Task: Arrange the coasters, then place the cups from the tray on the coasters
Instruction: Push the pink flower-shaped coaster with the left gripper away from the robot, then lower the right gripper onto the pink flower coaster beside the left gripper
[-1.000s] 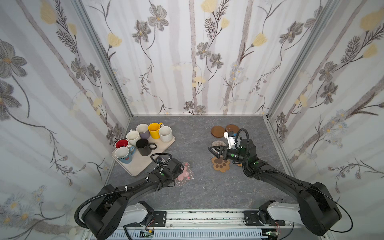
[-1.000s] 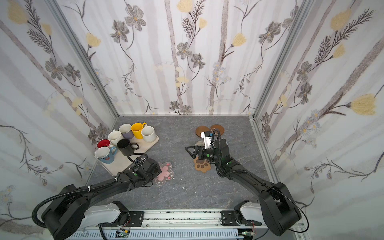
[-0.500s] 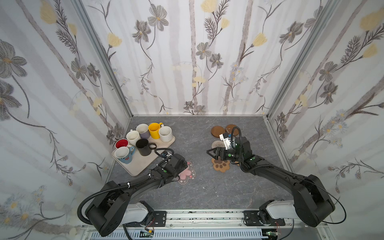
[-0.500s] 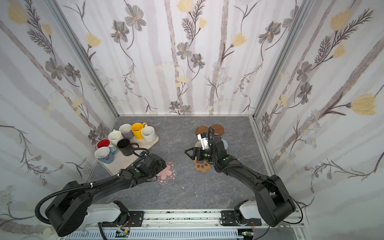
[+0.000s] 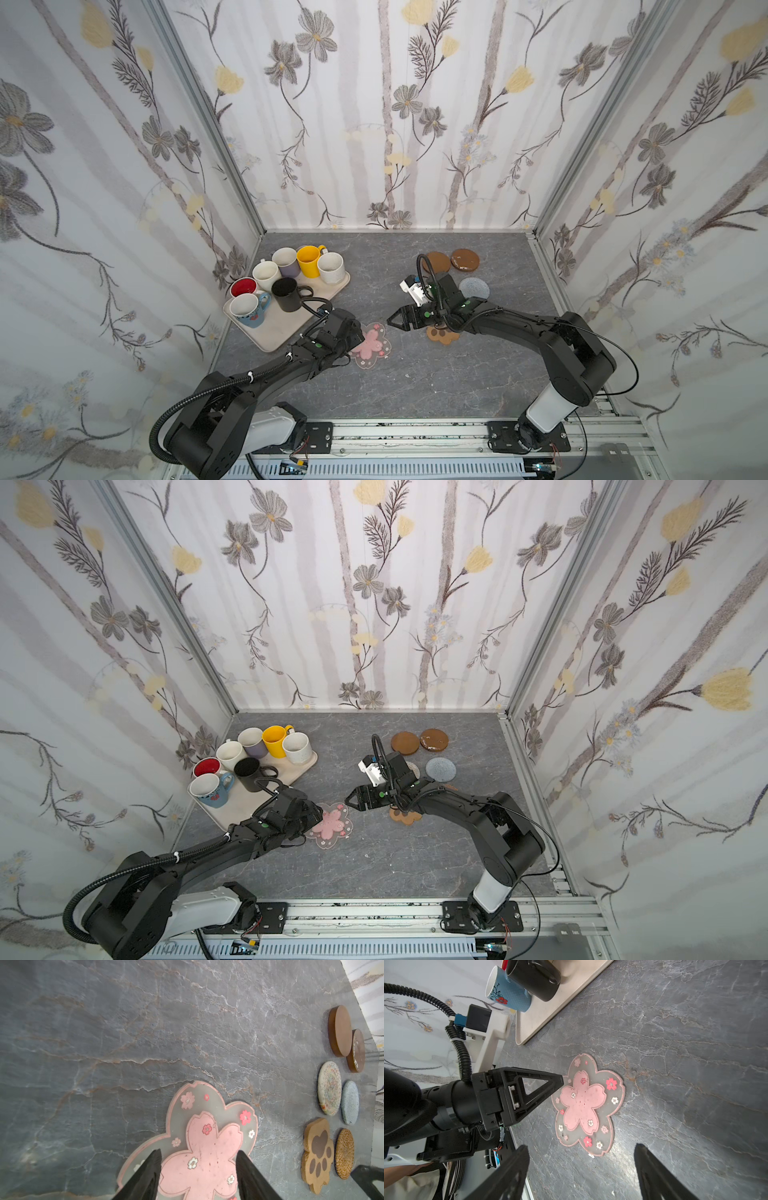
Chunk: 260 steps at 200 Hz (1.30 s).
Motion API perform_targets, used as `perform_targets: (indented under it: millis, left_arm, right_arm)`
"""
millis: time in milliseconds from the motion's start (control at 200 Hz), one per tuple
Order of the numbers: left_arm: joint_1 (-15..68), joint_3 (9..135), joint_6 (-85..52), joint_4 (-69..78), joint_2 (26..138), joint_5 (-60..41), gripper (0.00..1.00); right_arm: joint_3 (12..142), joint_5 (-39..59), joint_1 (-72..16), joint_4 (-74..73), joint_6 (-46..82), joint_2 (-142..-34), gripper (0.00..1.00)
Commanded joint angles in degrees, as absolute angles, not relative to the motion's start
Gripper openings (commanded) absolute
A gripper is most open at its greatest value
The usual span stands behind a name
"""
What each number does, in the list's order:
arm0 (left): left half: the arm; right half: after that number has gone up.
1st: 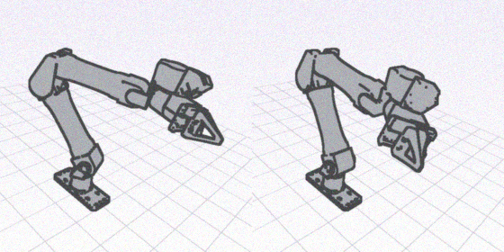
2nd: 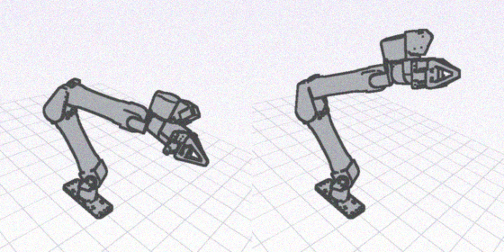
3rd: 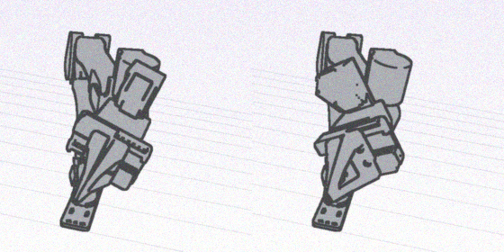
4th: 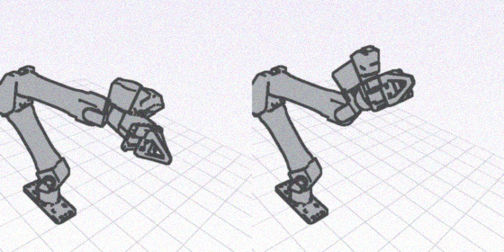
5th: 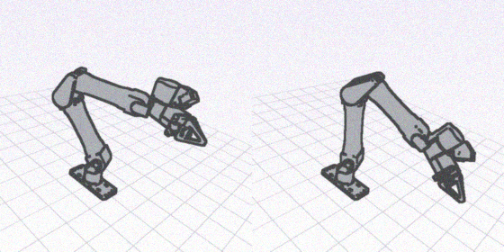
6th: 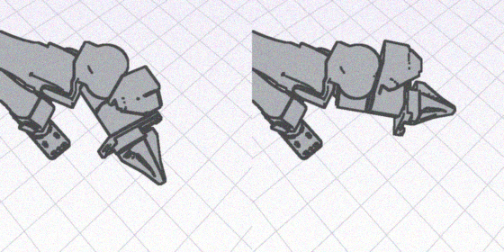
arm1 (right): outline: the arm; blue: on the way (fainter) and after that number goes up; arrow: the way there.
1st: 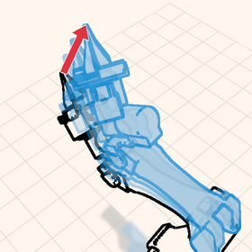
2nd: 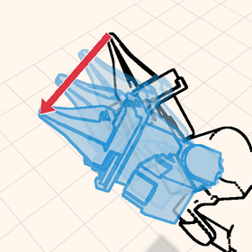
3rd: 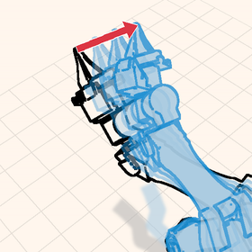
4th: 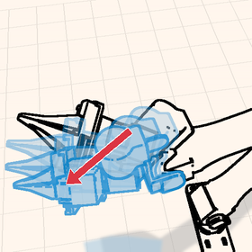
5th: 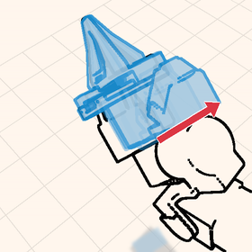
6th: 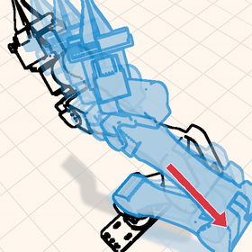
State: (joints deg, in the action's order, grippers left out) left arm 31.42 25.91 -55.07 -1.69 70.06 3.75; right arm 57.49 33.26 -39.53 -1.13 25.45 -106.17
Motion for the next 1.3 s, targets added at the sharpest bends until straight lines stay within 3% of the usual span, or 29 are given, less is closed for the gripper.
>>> perform_targets:
  millis: [0,515,1294]
  left_arm:
    - [31.00,24.71,-53.60,1.69,70.79,2.26,0.59]
    - [27.63,19.89,-52.95,7.37,71.83,-0.53,0.46]
    - [26.44,17.07,-53.35,12.47,75.08,-2.02,0.44]
  right_arm:
    - [60.22,35.53,-40.05,-0.01,23.99,-109.29,0.80]
    - [67.24,37.10,-41.57,2.18,23.20,-119.85,0.75]
    - [72.03,37.26,-42.71,2.75,23.64,-127.96,0.71]
